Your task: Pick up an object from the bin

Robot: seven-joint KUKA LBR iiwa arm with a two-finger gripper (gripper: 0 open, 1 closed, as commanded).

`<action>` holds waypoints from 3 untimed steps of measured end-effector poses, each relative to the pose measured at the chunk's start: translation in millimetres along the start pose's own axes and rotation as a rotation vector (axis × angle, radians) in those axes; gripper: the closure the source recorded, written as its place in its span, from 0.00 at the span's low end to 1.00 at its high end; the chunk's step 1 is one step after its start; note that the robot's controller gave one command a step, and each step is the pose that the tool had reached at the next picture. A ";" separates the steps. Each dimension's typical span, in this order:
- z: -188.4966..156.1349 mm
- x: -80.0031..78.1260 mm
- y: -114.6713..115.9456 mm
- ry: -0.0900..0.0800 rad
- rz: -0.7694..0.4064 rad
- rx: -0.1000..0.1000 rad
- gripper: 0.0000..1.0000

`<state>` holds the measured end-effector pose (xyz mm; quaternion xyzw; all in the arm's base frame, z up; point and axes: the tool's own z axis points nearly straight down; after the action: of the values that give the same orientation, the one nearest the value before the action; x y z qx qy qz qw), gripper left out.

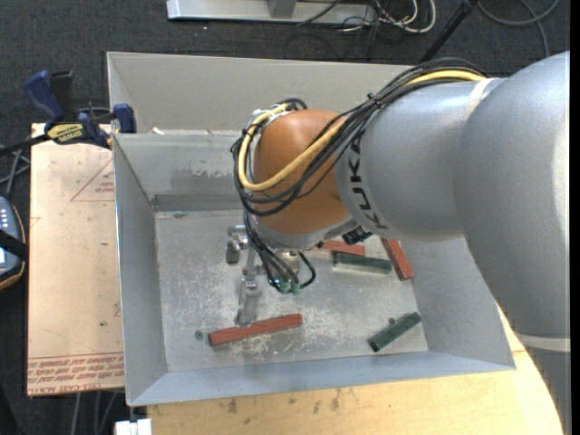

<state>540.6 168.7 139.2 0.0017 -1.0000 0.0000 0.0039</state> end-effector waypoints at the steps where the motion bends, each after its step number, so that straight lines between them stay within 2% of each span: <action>1: -4.5 -2.1 -0.7 -0.008 0.003 -0.001 0.00; 2: 64.4 43.2 5.3 -0.007 -0.123 -0.001 1.00; 3: 64.4 43.2 5.3 -0.007 -0.123 -0.001 1.00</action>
Offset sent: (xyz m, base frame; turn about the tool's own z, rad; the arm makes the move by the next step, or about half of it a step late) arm -0.0435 0.0049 -0.0633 -0.1250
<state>496.9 173.8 75.2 0.0631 -0.9980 -0.0006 0.0006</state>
